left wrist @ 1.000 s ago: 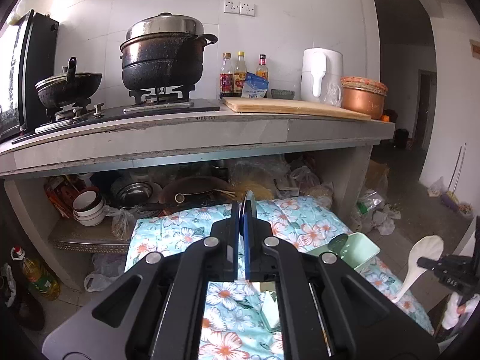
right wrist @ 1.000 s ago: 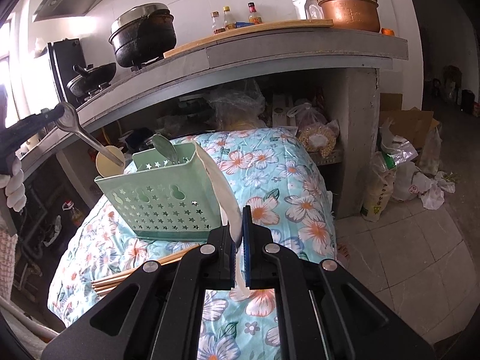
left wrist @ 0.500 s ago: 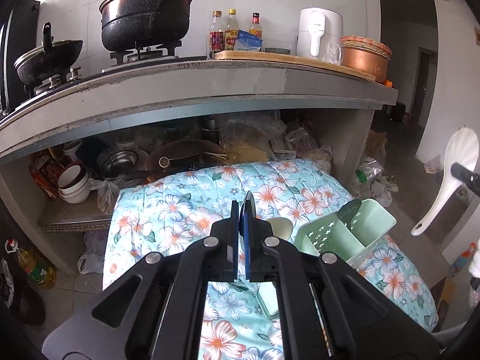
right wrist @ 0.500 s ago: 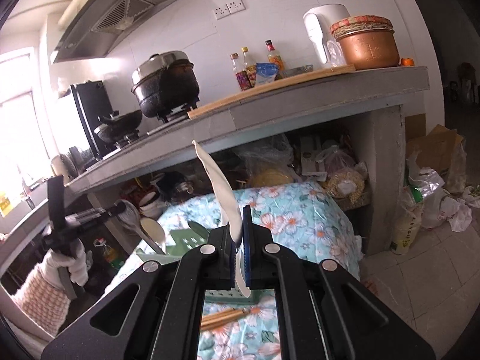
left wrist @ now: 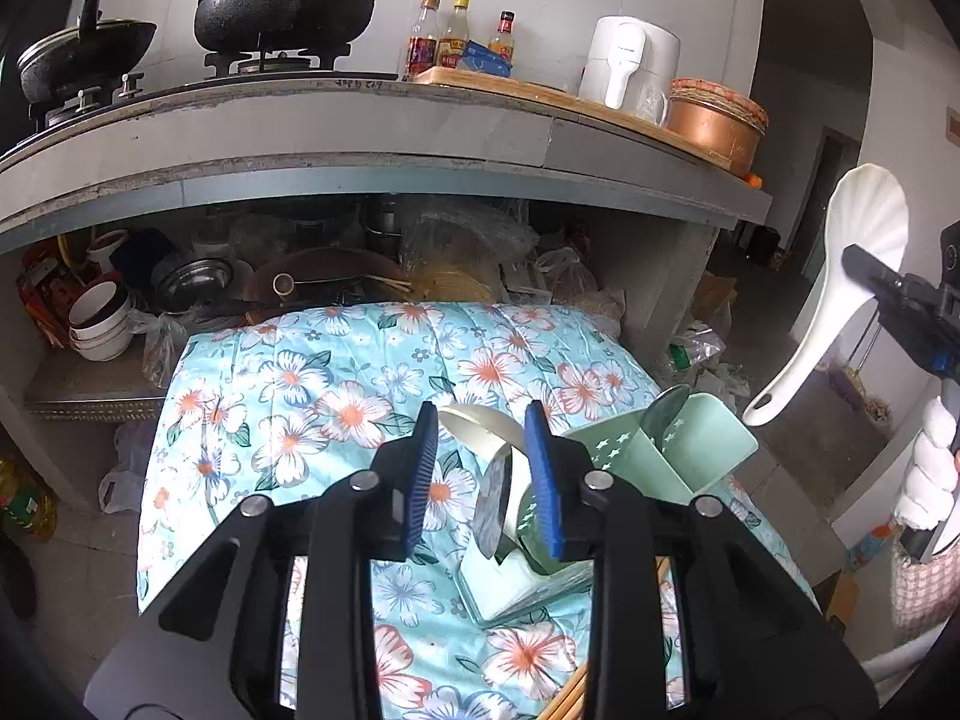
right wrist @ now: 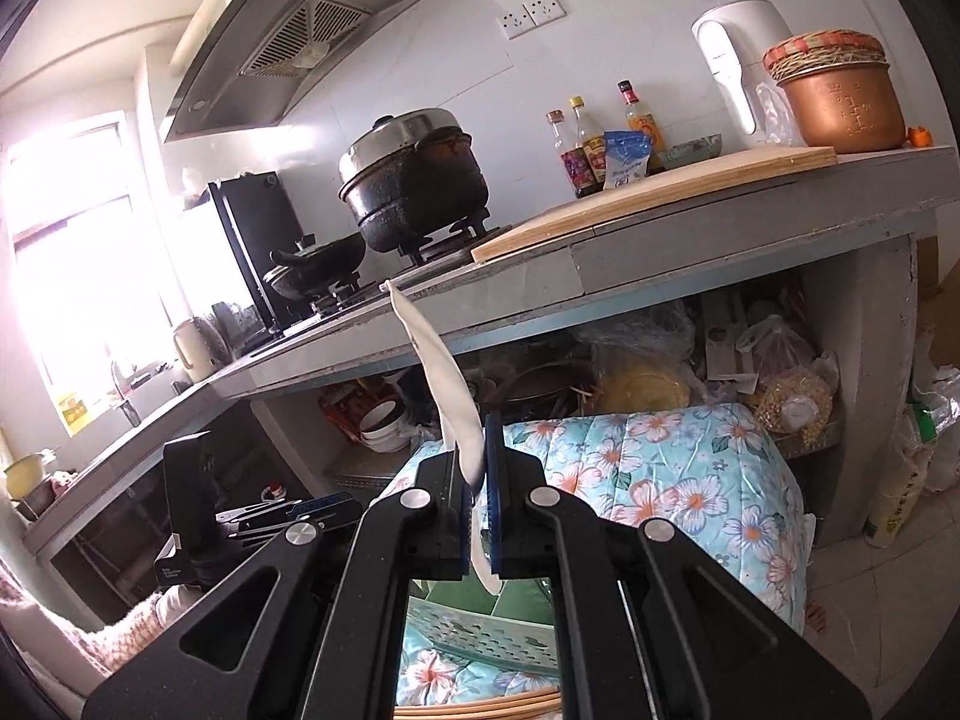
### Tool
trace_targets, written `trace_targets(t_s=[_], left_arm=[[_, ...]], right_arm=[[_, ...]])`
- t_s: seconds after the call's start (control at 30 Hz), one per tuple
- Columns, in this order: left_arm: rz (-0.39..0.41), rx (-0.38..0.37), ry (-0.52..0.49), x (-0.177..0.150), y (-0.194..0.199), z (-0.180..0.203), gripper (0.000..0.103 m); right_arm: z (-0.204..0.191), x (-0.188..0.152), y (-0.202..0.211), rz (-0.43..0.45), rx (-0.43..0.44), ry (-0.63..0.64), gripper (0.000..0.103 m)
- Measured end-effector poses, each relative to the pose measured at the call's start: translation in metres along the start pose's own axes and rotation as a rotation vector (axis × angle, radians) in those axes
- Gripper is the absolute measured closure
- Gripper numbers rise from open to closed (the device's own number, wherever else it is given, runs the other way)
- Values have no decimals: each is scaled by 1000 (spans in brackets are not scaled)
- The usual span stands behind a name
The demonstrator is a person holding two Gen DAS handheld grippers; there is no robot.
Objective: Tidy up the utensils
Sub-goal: 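Lower the paddle and spoon into the green holder and open both grippers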
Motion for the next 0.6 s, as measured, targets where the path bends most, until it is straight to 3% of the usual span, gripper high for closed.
trace_targets(t_s=[0.23,0.5,0.6], left_arm=[[82,0,36,5,18,-6,45],[113,17,126,-5,35,-27,38],[112,27,152,-11,38,-33,36]], right_arm=[[8,-19,-24,-63,-31,-8,99],[29,-55,-59,-184,-36,-62,99],[37,-68,-64,-237,-57,-87,94]])
Point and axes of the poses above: each gripper's, at about its wrist camera, not at the fingertips, and y roughly against the way its jaws point, z to its right, x to its top, the point moved 10 cm from there along -y, roughly the way its jaws point, and after that the axes turned 6 degrees about -x, right-handed, at the moved point
